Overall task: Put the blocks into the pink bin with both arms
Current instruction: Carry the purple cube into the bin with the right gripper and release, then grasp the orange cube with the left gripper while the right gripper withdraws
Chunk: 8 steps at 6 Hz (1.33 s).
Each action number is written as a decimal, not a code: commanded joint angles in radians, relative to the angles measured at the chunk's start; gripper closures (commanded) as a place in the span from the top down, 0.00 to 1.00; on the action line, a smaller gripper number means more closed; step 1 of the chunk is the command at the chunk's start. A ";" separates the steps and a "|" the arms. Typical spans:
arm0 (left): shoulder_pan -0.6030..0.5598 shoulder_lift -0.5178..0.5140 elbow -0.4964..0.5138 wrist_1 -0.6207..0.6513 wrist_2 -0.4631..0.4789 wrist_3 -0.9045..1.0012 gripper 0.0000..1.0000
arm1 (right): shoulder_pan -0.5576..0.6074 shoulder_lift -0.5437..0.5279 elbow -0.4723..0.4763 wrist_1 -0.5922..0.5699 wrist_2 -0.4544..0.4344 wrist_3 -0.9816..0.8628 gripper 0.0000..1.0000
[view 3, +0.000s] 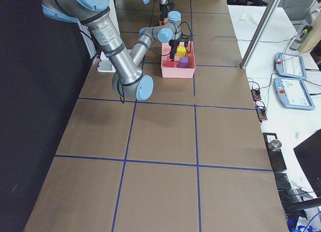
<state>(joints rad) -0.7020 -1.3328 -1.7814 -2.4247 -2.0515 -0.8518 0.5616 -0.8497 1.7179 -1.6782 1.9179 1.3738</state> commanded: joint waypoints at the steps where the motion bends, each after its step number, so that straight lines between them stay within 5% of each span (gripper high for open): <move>1: -0.013 0.001 -0.022 0.004 -0.001 0.000 0.45 | 0.001 0.000 0.002 0.000 0.001 -0.025 1.00; 3: -0.043 -0.069 -0.105 0.155 -0.004 -0.001 0.45 | 0.024 -0.087 0.099 0.002 0.013 -0.128 1.00; 6: -0.060 -0.622 -0.227 0.906 -0.002 -0.045 0.46 | 0.134 -0.204 0.192 0.002 0.079 -0.341 1.00; 7: -0.045 -0.801 -0.218 1.082 -0.001 -0.126 0.46 | 0.180 -0.274 0.227 0.005 0.107 -0.461 1.00; 8: 0.010 -0.884 -0.198 1.098 0.004 -0.226 0.46 | 0.229 -0.345 0.261 0.005 0.134 -0.569 1.00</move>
<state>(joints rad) -0.7349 -2.0992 -1.9934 -1.4013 -2.0517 -0.9860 0.7415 -1.1233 1.9434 -1.6743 2.0229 0.9170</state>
